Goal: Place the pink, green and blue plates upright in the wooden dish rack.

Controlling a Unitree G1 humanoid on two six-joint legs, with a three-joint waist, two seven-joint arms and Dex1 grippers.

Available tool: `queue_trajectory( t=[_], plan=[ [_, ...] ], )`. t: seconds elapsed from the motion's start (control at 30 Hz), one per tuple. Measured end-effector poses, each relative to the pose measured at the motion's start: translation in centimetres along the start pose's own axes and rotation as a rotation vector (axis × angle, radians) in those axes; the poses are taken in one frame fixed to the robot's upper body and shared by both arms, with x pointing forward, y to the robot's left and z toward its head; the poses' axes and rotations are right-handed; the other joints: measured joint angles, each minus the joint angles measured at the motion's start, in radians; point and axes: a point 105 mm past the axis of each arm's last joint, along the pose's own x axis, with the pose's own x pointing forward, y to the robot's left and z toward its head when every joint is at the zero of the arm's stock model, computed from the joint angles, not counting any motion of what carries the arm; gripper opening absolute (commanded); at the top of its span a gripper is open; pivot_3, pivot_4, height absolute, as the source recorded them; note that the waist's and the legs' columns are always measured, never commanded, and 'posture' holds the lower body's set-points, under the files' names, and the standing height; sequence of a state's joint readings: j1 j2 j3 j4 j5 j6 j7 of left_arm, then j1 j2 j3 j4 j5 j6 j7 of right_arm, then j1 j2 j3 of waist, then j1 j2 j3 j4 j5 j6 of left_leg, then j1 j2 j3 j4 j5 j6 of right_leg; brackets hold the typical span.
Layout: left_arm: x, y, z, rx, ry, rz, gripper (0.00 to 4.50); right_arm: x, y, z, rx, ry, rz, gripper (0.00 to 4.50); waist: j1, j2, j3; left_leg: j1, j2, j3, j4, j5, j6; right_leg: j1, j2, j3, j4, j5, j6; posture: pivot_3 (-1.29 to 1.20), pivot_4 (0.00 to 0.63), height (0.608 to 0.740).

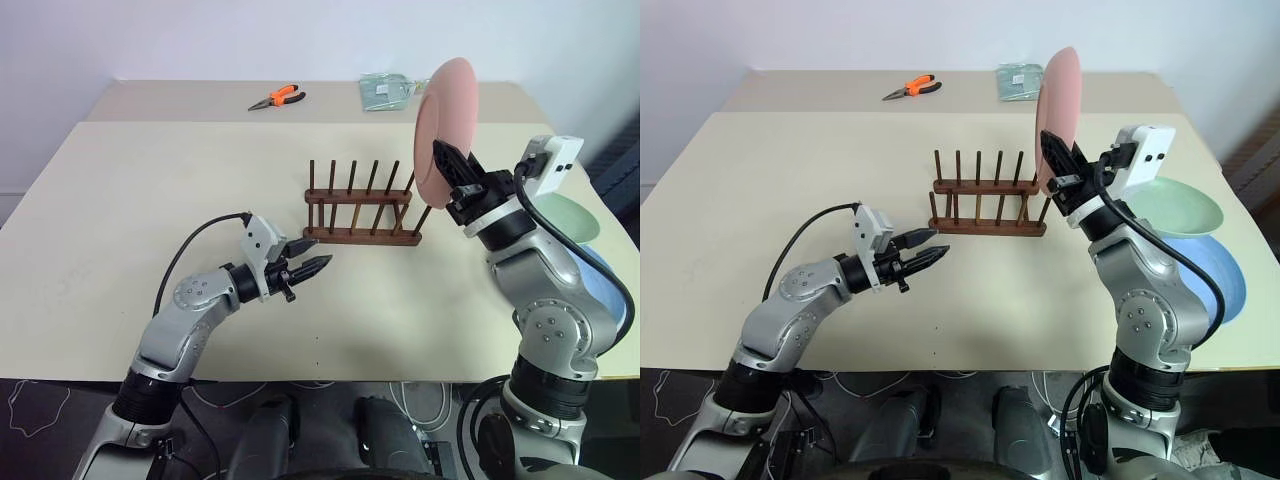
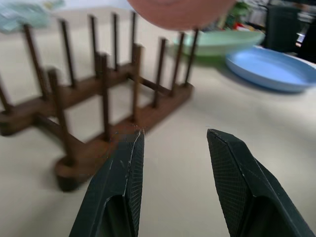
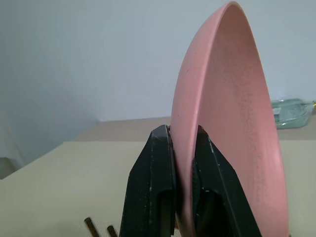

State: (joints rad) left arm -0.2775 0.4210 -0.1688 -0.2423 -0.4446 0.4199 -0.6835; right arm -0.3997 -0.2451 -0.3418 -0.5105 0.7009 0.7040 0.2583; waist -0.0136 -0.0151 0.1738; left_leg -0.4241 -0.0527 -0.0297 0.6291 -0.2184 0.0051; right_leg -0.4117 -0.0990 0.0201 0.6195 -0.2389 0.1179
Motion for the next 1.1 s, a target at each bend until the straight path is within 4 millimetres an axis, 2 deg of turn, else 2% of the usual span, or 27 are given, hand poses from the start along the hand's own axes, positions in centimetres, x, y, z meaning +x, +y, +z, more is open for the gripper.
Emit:
queue_trajectory(
  t=[0.33,0.5,0.77,0.8,0.83,0.97,1.03,1.1],
  plan=[
    [0.0,-0.4,-0.6,0.005,0.026,-0.017,2.01,-0.4,1.0,0.6,0.042,-0.018,0.066,0.0,0.001,0.0,0.0,0.0,0.0,0.0,0.0,0.0,0.0,0.0,0.001,0.0,0.0,0.0,0.0,0.0,0.15,0.738],
    [0.1,-0.5,-0.7,0.006,0.03,-0.016,2.01,-0.4,0.9,0.7,0.04,-0.015,0.043,0.0,0.002,0.0,0.0,0.0,0.0,0.0,0.0,0.0,0.0,0.0,0.0,0.0,0.0,0.0,0.0,0.0,0.15,0.738],
    [0.1,-0.6,-0.9,0.005,0.034,-0.017,2.01,-0.4,-0.9,-2.1,0.141,0.069,-0.079,0.0,0.002,0.0,0.0,0.0,0.0,0.0,0.0,0.0,0.0,0.0,0.001,0.0,0.0,0.0,0.0,0.0,0.15,0.738],
    [0.1,-0.6,-0.9,0.004,0.035,-0.017,2.1,-0.4,-1.1,-2.2,0.145,0.074,-0.087,0.78,0.002,0.0,0.0,0.0,0.0,0.0,0.0,0.0,0.0,0.0,0.001,0.0,0.0,0.0,0.0,0.0,0.15,0.738],
    [0.0,-0.6,-1.0,0.003,0.036,-0.017,2.1,-0.4,-1.1,-2.3,0.146,0.076,-0.089,1.1,0.002,0.0,0.0,0.0,0.0,0.0,0.0,0.0,0.0,0.0,0.001,0.0,0.0,0.0,0.0,0.0,0.15,0.738],
    [0.1,-0.6,-1.0,0.003,0.036,-0.016,2.1,-0.3,-1.3,-2.7,0.137,0.092,-0.095,3.14,0.001,0.0,0.0,0.0,0.0,0.0,0.0,0.0,0.0,0.0,0.001,0.0,0.0,0.0,0.0,0.0,0.15,0.738],
    [0.1,-0.6,-1.0,0.004,0.037,-0.016,2.1,-0.2,-1.3,-2.7,0.08,0.107,-0.089,4.2,0.002,0.001,0.0,0.0,0.0,0.0,0.0,0.0,0.0,0.0,0.001,0.0,0.0,0.0,0.0,0.0,0.15,0.738],
    [0.1,-0.6,-1.0,0.007,0.039,-0.014,2.1,-0.1,-1.6,-2.3,-0.062,0.125,-0.069,4.2,0.002,0.001,0.001,0.0,0.0,0.001,0.001,0.0,0.001,0.0,0.001,0.0,-0.001,0.0,0.0,0.0,0.15,0.738]
  ],
)
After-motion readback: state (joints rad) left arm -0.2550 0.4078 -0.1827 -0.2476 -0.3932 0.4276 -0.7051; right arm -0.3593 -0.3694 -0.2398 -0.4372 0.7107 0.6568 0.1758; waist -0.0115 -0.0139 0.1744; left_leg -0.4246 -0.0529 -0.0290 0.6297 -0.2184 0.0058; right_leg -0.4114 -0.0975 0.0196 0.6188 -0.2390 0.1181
